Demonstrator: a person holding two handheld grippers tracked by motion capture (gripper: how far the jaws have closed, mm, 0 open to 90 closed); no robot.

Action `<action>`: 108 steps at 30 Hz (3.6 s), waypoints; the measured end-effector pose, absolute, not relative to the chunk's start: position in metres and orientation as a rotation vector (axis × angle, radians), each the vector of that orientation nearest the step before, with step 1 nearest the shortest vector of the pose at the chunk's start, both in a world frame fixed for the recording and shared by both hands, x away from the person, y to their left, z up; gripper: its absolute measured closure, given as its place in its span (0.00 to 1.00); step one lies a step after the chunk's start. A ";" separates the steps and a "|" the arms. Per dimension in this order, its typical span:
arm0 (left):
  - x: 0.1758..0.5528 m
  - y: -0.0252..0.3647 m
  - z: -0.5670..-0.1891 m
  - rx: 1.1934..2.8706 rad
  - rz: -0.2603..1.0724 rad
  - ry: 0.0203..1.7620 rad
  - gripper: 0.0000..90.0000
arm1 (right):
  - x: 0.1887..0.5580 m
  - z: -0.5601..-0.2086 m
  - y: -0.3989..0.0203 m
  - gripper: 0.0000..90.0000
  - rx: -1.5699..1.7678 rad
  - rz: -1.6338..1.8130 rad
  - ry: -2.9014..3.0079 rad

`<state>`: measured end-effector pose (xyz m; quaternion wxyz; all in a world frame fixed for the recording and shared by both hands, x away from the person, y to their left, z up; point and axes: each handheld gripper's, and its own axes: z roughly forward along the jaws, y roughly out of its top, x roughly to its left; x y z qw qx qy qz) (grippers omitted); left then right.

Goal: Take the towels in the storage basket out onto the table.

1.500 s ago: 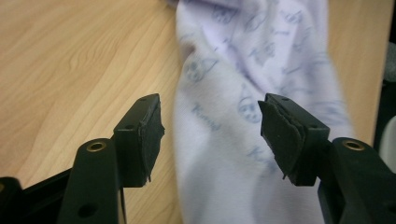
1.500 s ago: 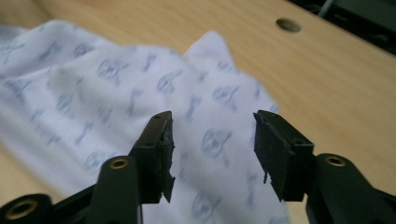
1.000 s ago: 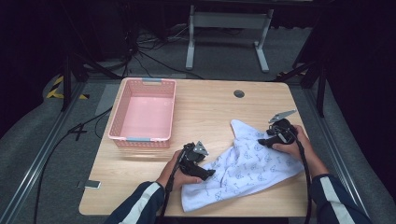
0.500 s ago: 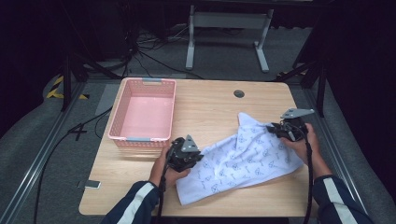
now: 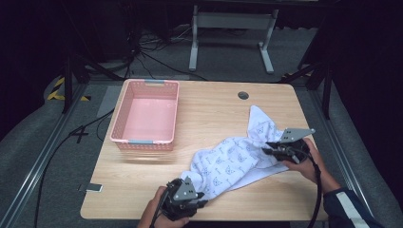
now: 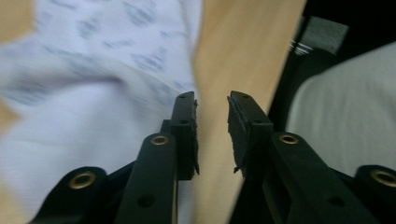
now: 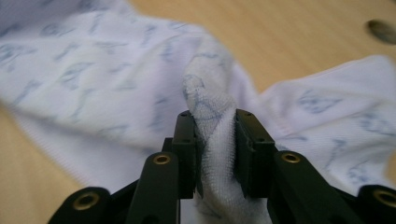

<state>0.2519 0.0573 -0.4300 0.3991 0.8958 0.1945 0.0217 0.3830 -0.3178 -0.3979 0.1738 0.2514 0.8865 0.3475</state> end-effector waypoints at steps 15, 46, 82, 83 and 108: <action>0.312 0.094 -0.415 2.222 0.295 0.711 0.45 | 0.354 -0.391 -0.326 0.51 0.665 1.051 2.531; 0.338 0.127 -0.445 2.261 0.297 0.859 0.98 | 0.491 -0.415 -0.385 0.98 1.118 0.841 2.304; 0.319 0.122 -0.456 2.258 0.155 0.773 0.72 | 0.464 -0.431 -0.456 0.67 1.375 0.803 2.131; 0.318 0.118 -0.457 2.277 0.149 0.752 0.73 | 0.464 -0.436 -0.455 0.66 1.374 0.807 2.151; 0.311 0.121 -0.444 2.242 0.200 0.782 0.54 | 0.473 -0.410 -0.416 0.57 1.230 0.905 2.107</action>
